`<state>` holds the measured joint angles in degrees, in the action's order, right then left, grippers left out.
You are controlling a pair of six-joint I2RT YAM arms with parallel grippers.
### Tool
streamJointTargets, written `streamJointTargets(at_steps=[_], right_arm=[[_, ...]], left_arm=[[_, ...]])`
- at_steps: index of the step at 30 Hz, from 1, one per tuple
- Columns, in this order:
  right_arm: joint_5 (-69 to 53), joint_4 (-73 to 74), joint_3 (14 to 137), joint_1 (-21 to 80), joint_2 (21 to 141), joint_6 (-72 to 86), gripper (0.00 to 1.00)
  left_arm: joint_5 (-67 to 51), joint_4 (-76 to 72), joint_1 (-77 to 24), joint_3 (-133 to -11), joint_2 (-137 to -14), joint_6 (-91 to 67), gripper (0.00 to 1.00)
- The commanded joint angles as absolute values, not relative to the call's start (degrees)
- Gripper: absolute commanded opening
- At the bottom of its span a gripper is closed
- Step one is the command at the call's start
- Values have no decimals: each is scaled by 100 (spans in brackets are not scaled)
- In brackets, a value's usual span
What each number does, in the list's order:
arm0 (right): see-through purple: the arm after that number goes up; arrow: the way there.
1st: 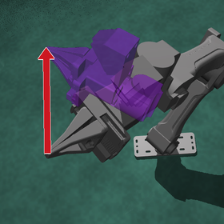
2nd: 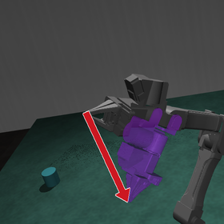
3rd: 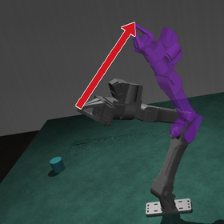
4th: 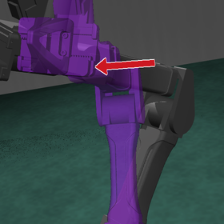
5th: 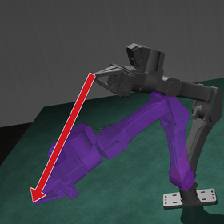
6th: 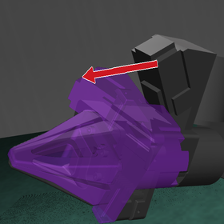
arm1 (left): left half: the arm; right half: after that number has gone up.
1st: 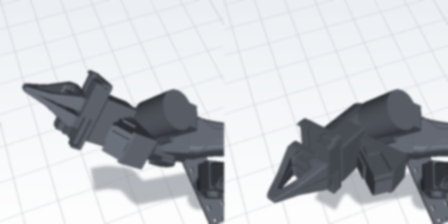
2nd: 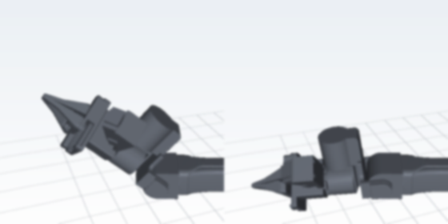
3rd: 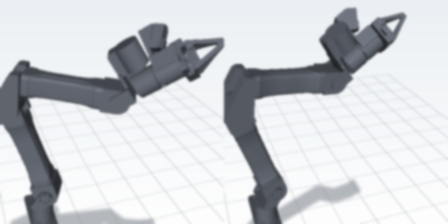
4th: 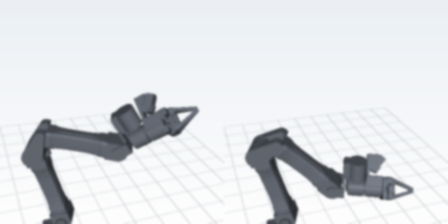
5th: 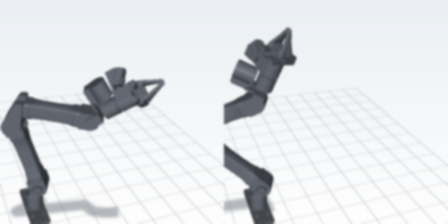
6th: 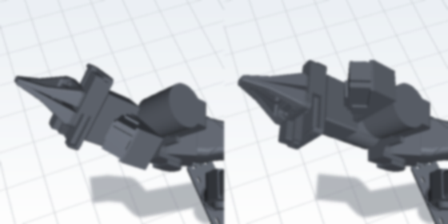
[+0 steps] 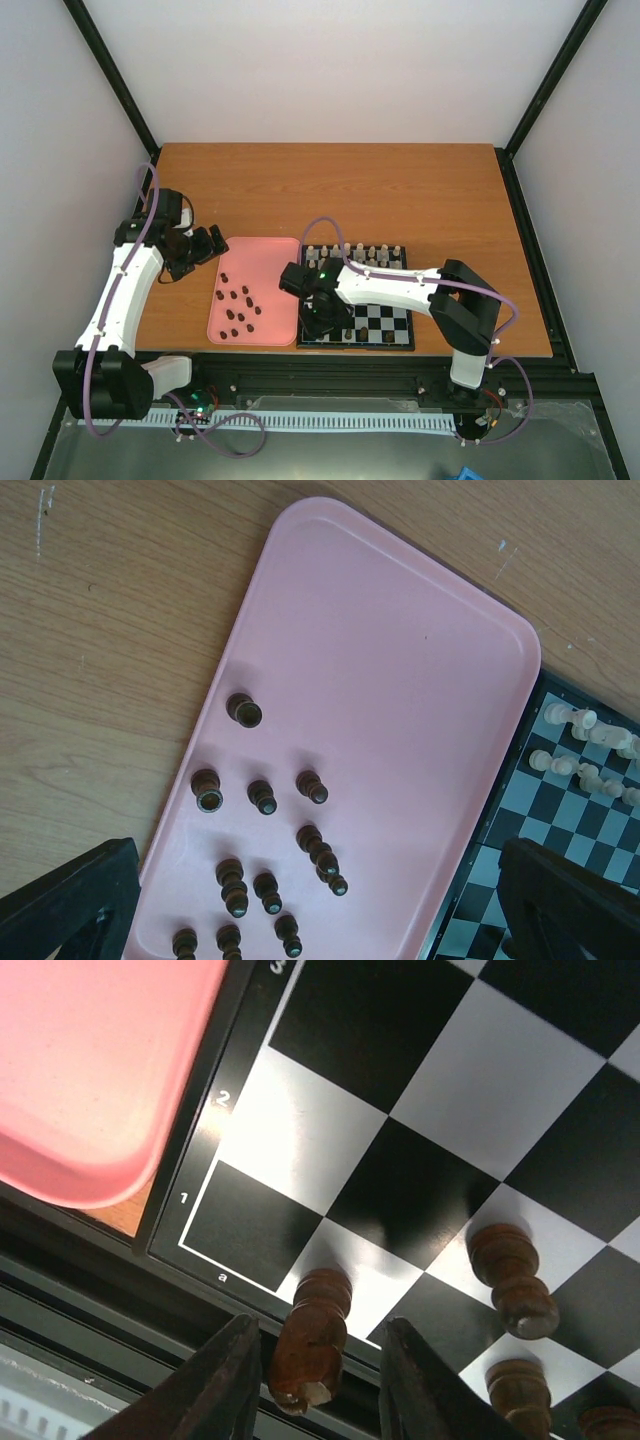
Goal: Set up the chess pieces on the board
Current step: Place the chess piece on the chessboard, then pick up the chess piece from the storage box.
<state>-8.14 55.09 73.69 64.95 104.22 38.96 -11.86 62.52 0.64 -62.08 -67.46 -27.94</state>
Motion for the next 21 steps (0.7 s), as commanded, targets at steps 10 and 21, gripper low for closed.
streamJointTargets(at_steps=[10, 21], right_arm=[[-371, 6224, 9007, 6482, 10456, 3722, 49], [-655, 5636, 10543, 6323, 11806, 3341, 54]], left_arm=[[-1263, 6135, 96, -6248, -6783, -2737, 100], [-993, 6363, 96, -6678, -6832, -2854, 100]])
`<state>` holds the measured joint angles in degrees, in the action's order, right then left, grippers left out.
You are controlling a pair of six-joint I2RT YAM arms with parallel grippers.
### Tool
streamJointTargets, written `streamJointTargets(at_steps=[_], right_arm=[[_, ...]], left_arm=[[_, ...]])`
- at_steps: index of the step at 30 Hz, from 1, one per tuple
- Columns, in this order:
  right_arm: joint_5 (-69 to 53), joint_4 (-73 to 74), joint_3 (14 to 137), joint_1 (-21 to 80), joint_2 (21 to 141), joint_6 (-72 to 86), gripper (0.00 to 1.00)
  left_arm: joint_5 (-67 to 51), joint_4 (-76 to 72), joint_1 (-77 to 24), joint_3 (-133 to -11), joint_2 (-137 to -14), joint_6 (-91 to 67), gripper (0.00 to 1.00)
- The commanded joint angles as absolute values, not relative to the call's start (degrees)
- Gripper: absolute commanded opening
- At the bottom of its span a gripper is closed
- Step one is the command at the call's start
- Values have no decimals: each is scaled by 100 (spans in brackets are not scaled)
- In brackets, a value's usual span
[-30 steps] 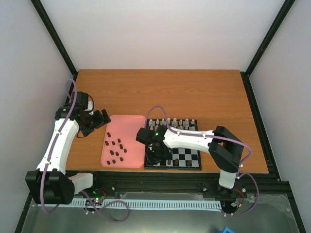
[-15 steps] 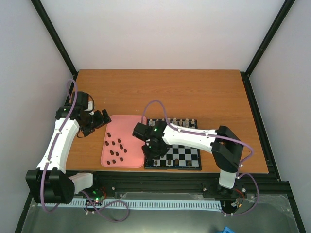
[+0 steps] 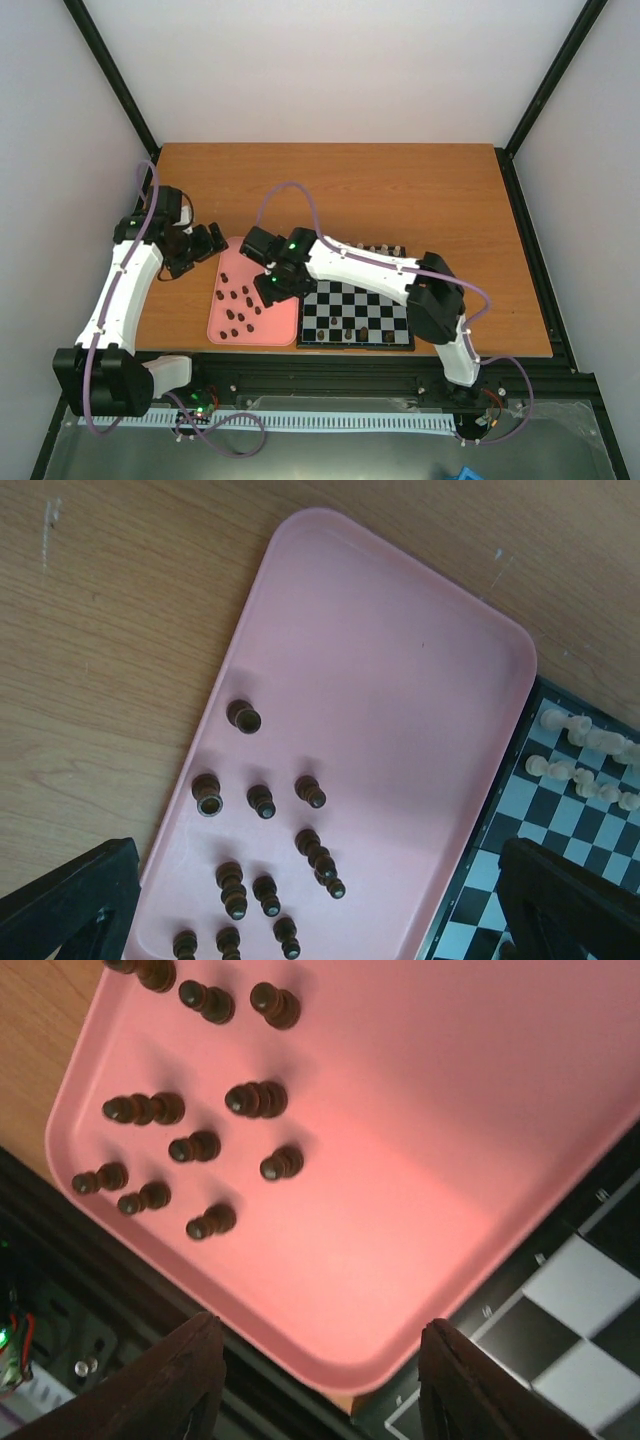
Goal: Set up the chess pieces on the board
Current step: Pick up the chess piece from the storage box.
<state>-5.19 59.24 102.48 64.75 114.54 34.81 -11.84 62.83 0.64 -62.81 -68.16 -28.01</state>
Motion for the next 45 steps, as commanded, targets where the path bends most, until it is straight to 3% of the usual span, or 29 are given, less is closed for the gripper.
streamJointTargets(at_steps=[1, 17, 30, 45], right_arm=[[-752, 5513, 10579, 6270, 11884, 3331, 54], [-1693, 5325, 11736, 6112, 13210, 2789, 54], [-1767, 5584, 12258, 6204, 13776, 2723, 51], [-1753, 5722, 12471, 6231, 14084, 2761, 39]], left_arm=[[-925, 6402, 101, -6752, -6846, -2881, 100], [368, 6759, 391, -7910, -7456, -3918, 100], [198, 6653, 439, -7927, -7638, -3864, 100], [72, 6603, 448, -7814, -7658, -3701, 100]])
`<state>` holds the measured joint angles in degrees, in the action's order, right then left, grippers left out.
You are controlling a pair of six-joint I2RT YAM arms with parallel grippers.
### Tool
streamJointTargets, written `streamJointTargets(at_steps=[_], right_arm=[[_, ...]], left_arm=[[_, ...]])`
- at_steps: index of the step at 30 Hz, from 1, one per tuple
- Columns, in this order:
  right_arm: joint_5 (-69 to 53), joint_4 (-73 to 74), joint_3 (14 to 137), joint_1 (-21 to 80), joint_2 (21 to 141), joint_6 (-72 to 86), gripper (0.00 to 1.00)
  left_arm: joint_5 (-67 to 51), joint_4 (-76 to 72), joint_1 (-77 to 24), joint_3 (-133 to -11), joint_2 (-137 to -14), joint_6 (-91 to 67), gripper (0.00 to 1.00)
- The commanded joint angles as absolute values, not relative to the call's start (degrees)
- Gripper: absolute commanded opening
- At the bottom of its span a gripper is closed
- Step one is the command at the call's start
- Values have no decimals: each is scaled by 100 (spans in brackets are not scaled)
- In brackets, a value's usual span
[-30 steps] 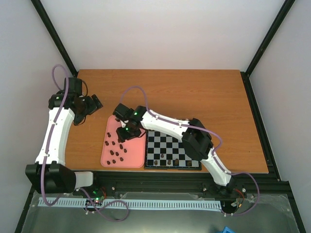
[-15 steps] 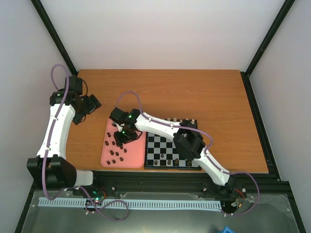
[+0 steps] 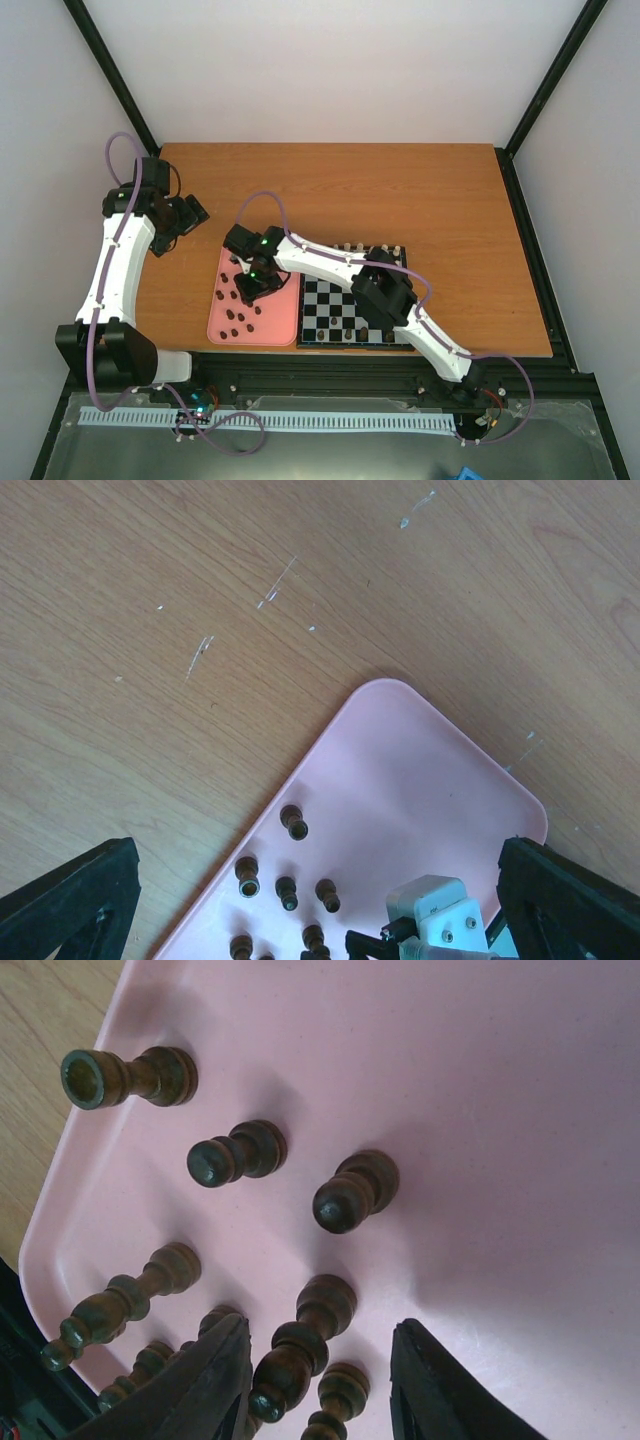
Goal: Set up the chess pieces on the board
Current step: Pick up the chess piece from the storage box.
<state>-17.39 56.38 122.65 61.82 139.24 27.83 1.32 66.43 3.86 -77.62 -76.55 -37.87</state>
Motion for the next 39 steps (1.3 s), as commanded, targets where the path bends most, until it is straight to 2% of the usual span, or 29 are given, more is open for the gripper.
streamJointTargets(at_steps=[1, 6, 17, 23, 29, 34, 39], right_arm=[[-1769, 5730, 12476, 6231, 14093, 2764, 37], [-1784, 5764, 12473, 6237, 14108, 2770, 27], [-1691, 5851, 12582, 6232, 14048, 2733, 14], [-1489, 5870, 12726, 6215, 13841, 2742, 8], [-1175, 6206, 12758, 6130, 13169, 2848, 8], [-655, 6513, 11821, 5836, 12005, 2988, 8], [-81, 6807, 10072, 5503, 10549, 3246, 8]], left_arm=[[75, 6599, 448, -7814, -7670, -3693, 100], [44, 6583, 454, -7828, -7735, -3650, 100], [-4, 6557, 501, -7830, -7787, -3603, 100], [-58, 6548, 514, -7857, -7781, -3608, 100], [-148, 6569, 519, -7858, -7763, -3580, 100], [-324, 6541, 519, -7771, -7702, -3525, 100], [-509, 6519, 517, -7799, -7659, -3487, 100]])
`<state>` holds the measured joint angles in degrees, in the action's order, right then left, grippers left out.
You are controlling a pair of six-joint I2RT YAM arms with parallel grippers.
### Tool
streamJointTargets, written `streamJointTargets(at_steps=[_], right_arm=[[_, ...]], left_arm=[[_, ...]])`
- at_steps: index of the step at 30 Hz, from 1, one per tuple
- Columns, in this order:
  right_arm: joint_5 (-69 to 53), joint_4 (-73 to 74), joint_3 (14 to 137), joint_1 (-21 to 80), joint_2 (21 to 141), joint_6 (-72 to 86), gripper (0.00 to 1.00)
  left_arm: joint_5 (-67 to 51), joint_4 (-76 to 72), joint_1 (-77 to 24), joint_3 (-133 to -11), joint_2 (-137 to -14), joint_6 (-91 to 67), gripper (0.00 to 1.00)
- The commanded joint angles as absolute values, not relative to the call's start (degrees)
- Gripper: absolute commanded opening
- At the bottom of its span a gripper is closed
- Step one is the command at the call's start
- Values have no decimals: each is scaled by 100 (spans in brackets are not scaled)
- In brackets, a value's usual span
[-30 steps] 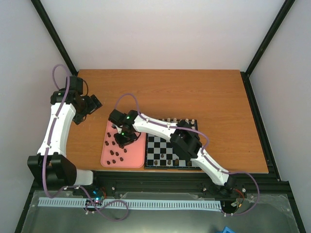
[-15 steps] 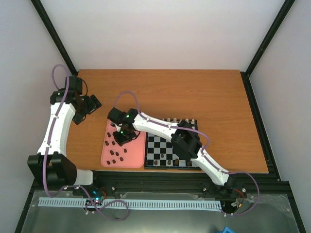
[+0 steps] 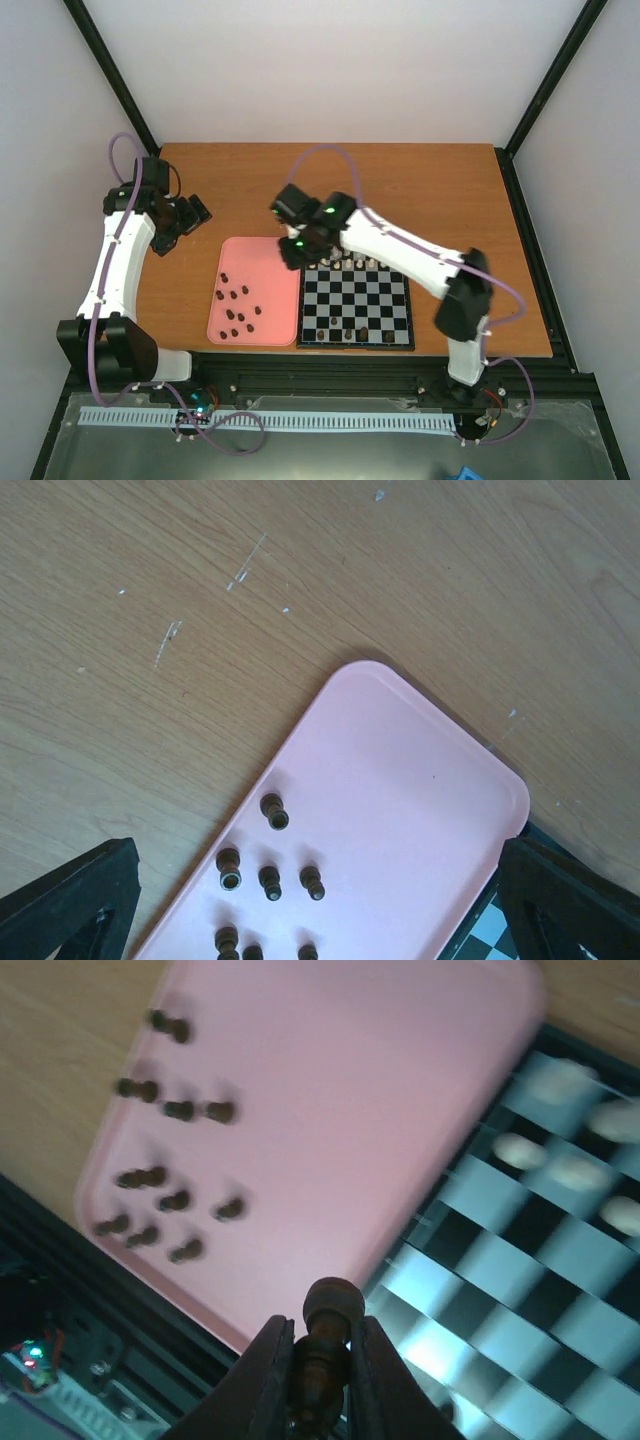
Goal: Set up the chess pieces on the board
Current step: Pick up the chess piece from the storage box, then place the chess piece on the chessboard.
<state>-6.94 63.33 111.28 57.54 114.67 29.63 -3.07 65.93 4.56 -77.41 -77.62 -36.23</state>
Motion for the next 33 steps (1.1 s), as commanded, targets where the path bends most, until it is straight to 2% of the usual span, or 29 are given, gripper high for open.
streamJointTargets(at_steps=[1, 6, 11, 20, 33], right_arm=[[-63, 6803, 9666, 5431, 10260, 3338, 8], [-114, 6725, 7794, 5251, 8964, 3841, 8], [-177, 6641, 6637, 5256, 8181, 4339, 8], [-255, 6242, 5598, 5256, 7608, 4749, 8], [-479, 5752, 5256, 5323, 7958, 4703, 8]], left_arm=[[-527, 6518, 518, -7817, -7652, -3477, 100], [-642, 6486, 519, -7763, -7657, -3447, 100], [-683, 6436, 519, -7628, -7642, -3421, 100], [-818, 6337, 518, -7489, -7644, -3428, 100], [-834, 6346, 521, -7497, -7687, -3419, 100]])
